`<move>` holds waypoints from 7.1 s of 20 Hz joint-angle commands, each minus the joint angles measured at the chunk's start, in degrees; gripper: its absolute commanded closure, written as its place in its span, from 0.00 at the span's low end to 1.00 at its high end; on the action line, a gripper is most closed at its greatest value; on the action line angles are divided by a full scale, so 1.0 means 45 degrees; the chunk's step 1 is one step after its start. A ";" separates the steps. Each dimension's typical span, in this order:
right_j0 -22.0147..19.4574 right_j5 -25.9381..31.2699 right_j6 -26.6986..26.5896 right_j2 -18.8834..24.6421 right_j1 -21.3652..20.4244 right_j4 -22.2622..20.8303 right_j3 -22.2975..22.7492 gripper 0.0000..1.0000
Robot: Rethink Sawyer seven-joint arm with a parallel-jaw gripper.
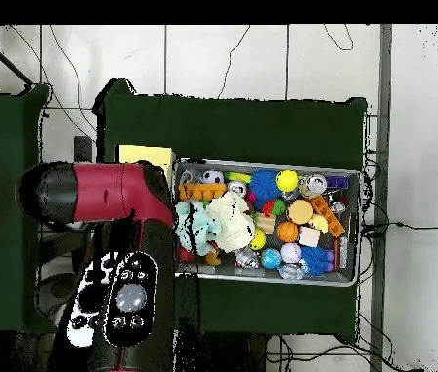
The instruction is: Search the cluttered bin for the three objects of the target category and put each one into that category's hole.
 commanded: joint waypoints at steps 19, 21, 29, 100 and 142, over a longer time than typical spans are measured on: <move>-0.1088 -0.1235 0.2181 0.0135 0.1306 0.0029 -0.1330 1.00; -0.1158 -0.1280 0.2204 0.0123 0.1604 0.0013 -0.1612 1.00; -0.0939 -0.1487 0.2611 0.0132 0.2205 0.0168 -0.1762 1.00; -0.1871 -0.4224 0.1473 0.1232 0.4565 0.0186 -0.1133 1.00; -0.1453 -0.1838 0.1974 0.0815 0.2723 0.0626 -0.0149 0.00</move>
